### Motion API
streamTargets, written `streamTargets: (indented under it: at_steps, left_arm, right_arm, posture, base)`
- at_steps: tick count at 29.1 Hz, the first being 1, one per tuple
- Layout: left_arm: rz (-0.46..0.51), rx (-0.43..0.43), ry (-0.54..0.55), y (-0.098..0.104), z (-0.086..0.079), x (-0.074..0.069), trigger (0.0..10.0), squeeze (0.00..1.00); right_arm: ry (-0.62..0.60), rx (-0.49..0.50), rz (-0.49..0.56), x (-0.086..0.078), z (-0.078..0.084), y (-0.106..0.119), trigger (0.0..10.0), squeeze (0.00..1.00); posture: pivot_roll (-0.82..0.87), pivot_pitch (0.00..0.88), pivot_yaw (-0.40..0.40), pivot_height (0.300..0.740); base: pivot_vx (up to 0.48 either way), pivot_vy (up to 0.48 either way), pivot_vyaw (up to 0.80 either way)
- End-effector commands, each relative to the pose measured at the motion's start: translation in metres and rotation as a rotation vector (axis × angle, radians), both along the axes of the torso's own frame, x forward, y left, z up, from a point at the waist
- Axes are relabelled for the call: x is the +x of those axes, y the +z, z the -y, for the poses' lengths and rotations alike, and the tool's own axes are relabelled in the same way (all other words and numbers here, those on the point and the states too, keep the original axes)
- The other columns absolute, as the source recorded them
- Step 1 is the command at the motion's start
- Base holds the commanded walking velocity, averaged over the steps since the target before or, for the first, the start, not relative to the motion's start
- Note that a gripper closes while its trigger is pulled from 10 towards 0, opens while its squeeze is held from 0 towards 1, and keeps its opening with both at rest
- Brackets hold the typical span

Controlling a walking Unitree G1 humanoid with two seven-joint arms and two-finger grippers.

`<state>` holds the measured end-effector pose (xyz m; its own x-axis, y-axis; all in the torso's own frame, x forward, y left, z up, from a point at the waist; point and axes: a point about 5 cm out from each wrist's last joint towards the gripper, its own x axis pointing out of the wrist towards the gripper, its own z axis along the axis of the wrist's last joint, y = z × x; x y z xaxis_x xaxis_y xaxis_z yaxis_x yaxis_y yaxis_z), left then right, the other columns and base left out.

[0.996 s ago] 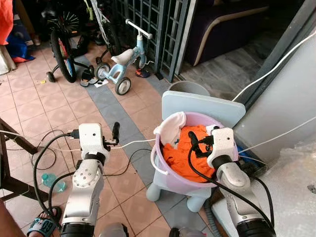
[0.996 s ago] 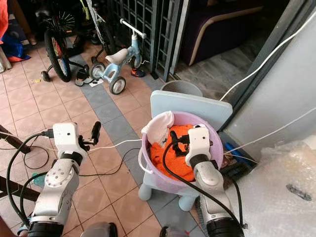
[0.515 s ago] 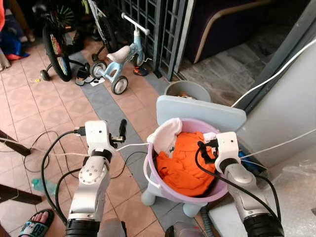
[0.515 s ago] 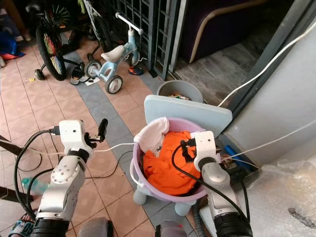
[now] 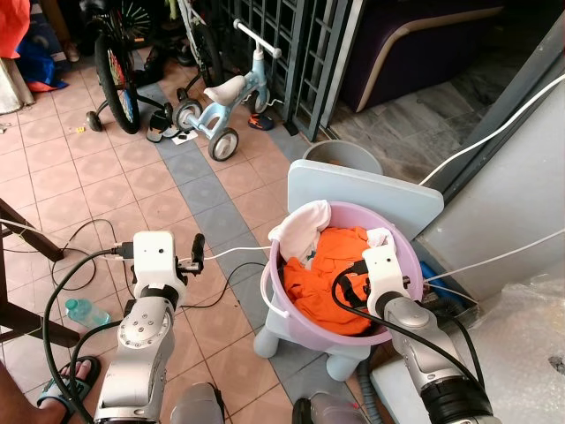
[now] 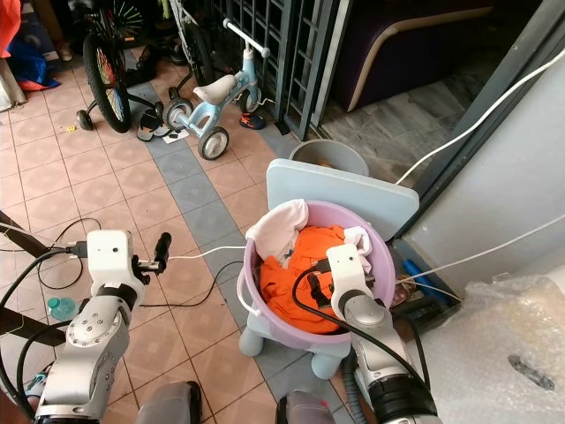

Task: Clothes washing

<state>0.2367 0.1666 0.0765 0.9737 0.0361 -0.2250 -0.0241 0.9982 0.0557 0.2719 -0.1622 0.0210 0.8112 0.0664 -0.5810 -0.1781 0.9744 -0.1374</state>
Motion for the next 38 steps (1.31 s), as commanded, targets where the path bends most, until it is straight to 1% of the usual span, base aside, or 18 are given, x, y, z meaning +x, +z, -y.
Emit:
streamTargets:
  at_steps: [1, 3, 5, 8, 10, 11, 13, 17, 18, 19, 20, 21, 23, 24, 25, 27, 31, 38]
  left_arm:
    - [-0.002, 0.016, -0.016, 0.006, 0.003, -0.006, 10.0, 0.0]
    - [-0.007, 0.022, -0.024, 0.008, 0.004, -0.012, 10.0, 0.0]
    - [-0.007, 0.025, -0.029, 0.013, 0.005, -0.019, 10.0, 0.0]
    - [-0.008, 0.026, -0.029, 0.018, 0.004, -0.022, 10.0, 0.0]
    - [-0.011, 0.023, -0.02, 0.021, 0.003, -0.027, 10.0, 0.0]
    - [-0.016, 0.023, -0.019, 0.023, 0.003, -0.03, 10.0, 0.0]
    - [-0.02, 0.024, -0.019, 0.023, 0.003, -0.031, 10.0, 0.0]
    - [-0.033, 0.024, -0.019, 0.023, 0.005, -0.036, 10.0, 0.0]
    - [-0.035, 0.023, -0.018, 0.024, 0.005, -0.037, 10.0, 0.0]
    - [-0.037, 0.022, -0.017, 0.024, 0.006, -0.037, 10.0, 0.0]
    - [-0.039, 0.022, -0.016, 0.025, 0.006, -0.037, 10.0, 0.0]
    - [-0.04, 0.021, -0.012, 0.025, 0.006, -0.038, 10.0, 0.0]
    - [-0.042, 0.021, -0.008, 0.026, 0.006, -0.038, 10.0, 0.0]
    - [-0.044, 0.024, 0.0, 0.026, 0.004, -0.039, 10.0, 0.0]
    - [-0.044, 0.025, 0.003, 0.026, 0.004, -0.039, 10.0, 0.0]
    - [-0.045, 0.025, 0.006, 0.026, 0.004, -0.04, 10.0, 0.0]
    - [-0.048, 0.025, 0.021, 0.025, 0.003, -0.041, 10.0, 0.0]
    - [-0.052, 0.024, 0.029, 0.025, 0.005, -0.042, 10.0, 0.0]
  right_arm:
    - [-0.036, 0.0, -0.049, -0.003, 0.001, -0.007, 10.0, 0.0]
    - [-0.04, 0.013, -0.07, -0.005, -0.002, -0.01, 10.0, 0.0]
    - [-0.054, 0.009, -0.079, -0.003, -0.006, -0.015, 10.0, 0.0]
    - [-0.112, -0.01, -0.075, 0.004, -0.007, -0.017, 10.0, 0.0]
    - [-0.161, -0.017, -0.047, 0.01, -0.007, -0.016, 10.0, 0.0]
    - [-0.183, -0.026, -0.041, 0.013, -0.008, -0.017, 10.0, 0.0]
    - [-0.204, -0.019, -0.035, 0.015, -0.009, -0.016, 10.0, 0.0]
    - [-0.23, -0.034, -0.021, 0.023, -0.021, -0.017, 10.0, 0.0]
    - [-0.241, -0.011, -0.032, 0.024, -0.026, -0.018, 9.3, 0.0]
    - [-0.242, 0.016, -0.047, 0.024, -0.034, -0.019, 6.7, 0.0]
    - [-0.242, 0.038, -0.059, 0.025, -0.04, -0.02, 3.9, 0.0]
    - [-0.237, 0.063, -0.071, 0.025, -0.048, -0.021, 0.0, 0.0]
    - [-0.221, 0.082, -0.091, 0.024, -0.057, -0.023, 0.0, 0.0]
    - [-0.206, 0.096, -0.111, 0.023, -0.066, -0.025, 0.0, 0.0]
    - [-0.204, 0.1, -0.113, 0.023, -0.068, -0.025, 0.0, 0.0]
    - [-0.203, 0.1, -0.114, 0.023, -0.069, -0.025, 0.0, 0.0]
    - [-0.213, 0.15, -0.124, 0.024, -0.074, -0.024, 0.0, 0.0]
    - [-0.227, 0.154, -0.132, 0.021, -0.071, -0.028, 0.0, 0.0]
  posture:
    - [0.09, 0.265, -0.063, 0.74]
    - [0.09, 0.278, -0.065, 0.74]
    - [0.1, 0.319, -0.069, 0.74]
    - [0.12, 0.345, -0.075, 0.74]
    - [0.13, 0.367, -0.077, 0.74]
    - [0.13, 0.372, -0.078, 0.74]
    - [0.13, 0.372, -0.078, 0.74]
    - [0.14, 0.383, -0.082, 0.74]
    - [0.14, 0.384, -0.082, 0.74]
    - [0.15, 0.386, -0.086, 0.74]
    - [0.15, 0.386, -0.086, 0.74]
    - [0.15, 0.388, -0.088, 0.74]
    - [0.16, 0.389, -0.093, 0.74]
    - [0.16, 0.386, -0.097, 0.74]
    - [0.16, 0.386, -0.097, 0.74]
    - [0.17, 0.385, -0.101, 0.74]
    - [0.16, 0.381, -0.111, 0.74]
    - [0.16, 0.382, -0.115, 0.74]
  base:
    - [0.0, 0.0, 0.0]
    - [0.0, 0.0, 0.0]
    - [0.0, 0.0, 0.0]
    - [0.0, 0.0, 0.0]
    - [0.0, 0.0, 0.0]
    - [0.0, 0.0, 0.0]
    - [0.0, 0.0, 0.0]
    - [0.0, 0.0, 0.0]
    - [0.0, 0.0, 0.0]
    - [0.0, 0.0, 0.0]
    - [0.0, 0.0, 0.0]
    - [0.0, 0.0, 0.0]
    - [0.0, 0.0, 0.0]
    - [0.0, 0.0, 0.0]
    - [0.0, 0.0, 0.0]
    - [0.0, 0.0, 0.0]
    - [0.0, 0.0, 0.0]
    - [0.0, 0.0, 0.0]
